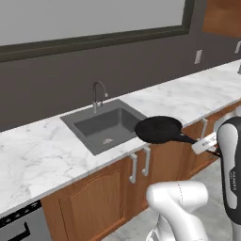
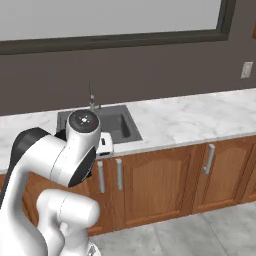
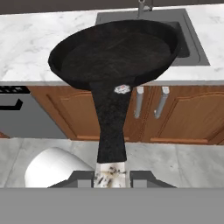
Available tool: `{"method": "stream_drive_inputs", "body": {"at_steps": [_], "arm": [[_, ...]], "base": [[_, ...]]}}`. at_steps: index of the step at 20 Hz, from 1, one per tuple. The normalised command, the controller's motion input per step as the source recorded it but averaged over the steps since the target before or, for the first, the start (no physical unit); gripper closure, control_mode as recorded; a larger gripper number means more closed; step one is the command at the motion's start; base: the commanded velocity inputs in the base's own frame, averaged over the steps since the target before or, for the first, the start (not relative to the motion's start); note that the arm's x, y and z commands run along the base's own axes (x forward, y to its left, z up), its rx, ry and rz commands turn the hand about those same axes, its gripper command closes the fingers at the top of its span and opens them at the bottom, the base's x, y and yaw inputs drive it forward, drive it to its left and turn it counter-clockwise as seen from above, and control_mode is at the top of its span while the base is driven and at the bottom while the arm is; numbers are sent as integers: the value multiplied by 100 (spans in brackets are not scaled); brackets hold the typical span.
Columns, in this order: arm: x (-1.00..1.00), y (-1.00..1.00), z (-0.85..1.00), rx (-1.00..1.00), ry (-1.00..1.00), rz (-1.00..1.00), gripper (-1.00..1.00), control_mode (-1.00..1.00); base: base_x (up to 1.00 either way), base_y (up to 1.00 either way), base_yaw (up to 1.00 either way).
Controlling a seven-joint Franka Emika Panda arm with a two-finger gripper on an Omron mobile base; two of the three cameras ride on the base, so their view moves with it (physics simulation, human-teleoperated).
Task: Move the pot and pan from the stove into the sink.
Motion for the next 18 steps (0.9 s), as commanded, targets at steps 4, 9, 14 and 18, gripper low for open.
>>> {"method": "stream_drive_inputs", "body": {"at_steps": [4, 9, 14, 18], "arm": [[0, 0, 0, 0, 0, 0, 100, 100], [0, 0, 0, 0, 0, 0, 100, 100], [0, 0, 0, 0, 0, 0, 100, 100], [0, 0, 0, 0, 0, 0, 100, 100]], "base": [[0, 0, 45], [0, -1, 45], [0, -10, 38], [0, -2, 4]]}}
